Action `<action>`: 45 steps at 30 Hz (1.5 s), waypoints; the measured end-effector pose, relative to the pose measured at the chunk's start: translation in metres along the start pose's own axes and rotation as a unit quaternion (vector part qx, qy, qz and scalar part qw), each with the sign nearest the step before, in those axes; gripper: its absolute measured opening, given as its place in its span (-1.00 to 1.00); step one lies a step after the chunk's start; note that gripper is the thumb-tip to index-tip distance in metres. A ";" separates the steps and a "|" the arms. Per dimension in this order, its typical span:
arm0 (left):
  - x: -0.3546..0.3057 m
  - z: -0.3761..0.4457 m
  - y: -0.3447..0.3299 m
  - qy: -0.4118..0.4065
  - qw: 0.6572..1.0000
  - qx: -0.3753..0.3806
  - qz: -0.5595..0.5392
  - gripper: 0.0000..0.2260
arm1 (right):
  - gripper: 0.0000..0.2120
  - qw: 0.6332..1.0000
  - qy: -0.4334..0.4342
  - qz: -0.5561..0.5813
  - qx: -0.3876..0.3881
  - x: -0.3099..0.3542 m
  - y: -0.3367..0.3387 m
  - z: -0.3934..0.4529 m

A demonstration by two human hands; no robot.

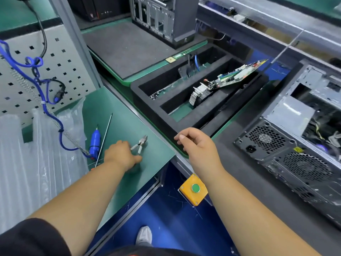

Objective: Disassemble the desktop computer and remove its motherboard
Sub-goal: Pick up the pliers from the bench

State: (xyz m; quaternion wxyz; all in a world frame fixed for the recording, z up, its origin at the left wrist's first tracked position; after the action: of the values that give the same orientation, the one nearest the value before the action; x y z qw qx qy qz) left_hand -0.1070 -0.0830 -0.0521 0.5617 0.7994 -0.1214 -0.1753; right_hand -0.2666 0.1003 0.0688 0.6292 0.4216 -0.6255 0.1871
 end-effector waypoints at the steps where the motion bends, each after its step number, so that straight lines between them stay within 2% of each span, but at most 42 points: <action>1: -0.004 -0.004 0.003 0.007 0.998 0.001 -0.070 -0.71 | -0.80 1.000 0.004 0.003 -0.002 0.001 0.005 -0.003; 5: -0.035 -0.019 0.018 -0.010 0.943 0.020 -0.333 -0.77 | -0.79 1.000 0.020 0.012 -0.008 0.006 0.032 -0.018; 8: -0.075 -0.037 0.042 -0.076 0.895 0.019 -0.438 -0.87 | -0.80 0.999 0.033 0.007 -0.019 0.010 0.058 -0.031; 11: -0.130 -0.066 0.069 -0.161 0.841 0.051 -0.513 -0.96 | -0.95 1.000 0.015 0.008 -0.025 0.015 0.089 -0.045; 16: -0.234 -0.138 0.105 -0.291 0.764 0.134 -0.560 -0.95 | -0.20 1.000 -0.018 0.019 0.010 0.017 0.150 -0.075; 18: -0.272 -0.167 0.108 -0.326 0.748 0.165 -0.555 -0.91 | -0.10 0.999 -0.023 0.040 0.017 0.016 0.178 -0.089; 21: -0.324 -0.210 0.104 -0.345 0.724 0.203 -0.563 -0.89 | -0.15 0.999 -0.035 0.024 0.001 0.009 0.223 -0.110; 25: -0.379 -0.254 0.091 -0.376 0.732 0.223 -0.523 -0.85 | -0.31 0.997 -0.029 0.064 -0.041 -0.004 0.272 -0.138; 30: -0.423 -0.283 0.080 -0.410 0.741 0.238 -0.477 -0.70 | -0.47 0.996 -0.020 0.014 -0.088 -0.014 0.320 -0.168; 34: -0.447 -0.290 0.080 -0.424 0.724 0.274 -0.469 -0.73 | -0.44 0.991 -0.035 0.042 -0.123 -0.019 0.339 -0.172; 37: -0.461 -0.283 0.084 -0.447 0.742 0.259 -0.427 -0.77 | -0.40 0.984 -0.052 0.073 -0.157 -0.024 0.349 -0.164; 39: -0.469 -0.270 0.085 -0.450 0.761 0.236 -0.403 -0.80 | -0.42 0.971 -0.086 0.101 -0.200 -0.031 0.357 -0.155; 43: -0.488 -0.232 0.081 -0.423 0.797 0.208 -0.378 -0.90 | -0.66 0.915 -0.138 0.239 -0.294 -0.044 0.372 -0.135; 45: -0.500 -0.211 0.076 -0.403 0.801 0.214 -0.388 -0.92 | -0.61 0.887 -0.125 0.314 -0.314 -0.047 0.379 -0.127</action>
State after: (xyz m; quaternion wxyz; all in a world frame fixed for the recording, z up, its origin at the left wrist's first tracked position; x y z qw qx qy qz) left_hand -0.4740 0.2670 0.1564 0.1617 0.7371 -0.0507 -0.6542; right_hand -0.4826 0.4289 0.1541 0.5539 0.0037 -0.8246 0.1149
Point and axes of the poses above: each hand's wrist, its own z-axis towards the middle knuckle, its own y-axis out of the back of the hand, x = y × z, the point moved 3 cm from there along z, towards the middle knuckle, and after that the axes turned 2 degrees about -y, right-handed, at the moved point
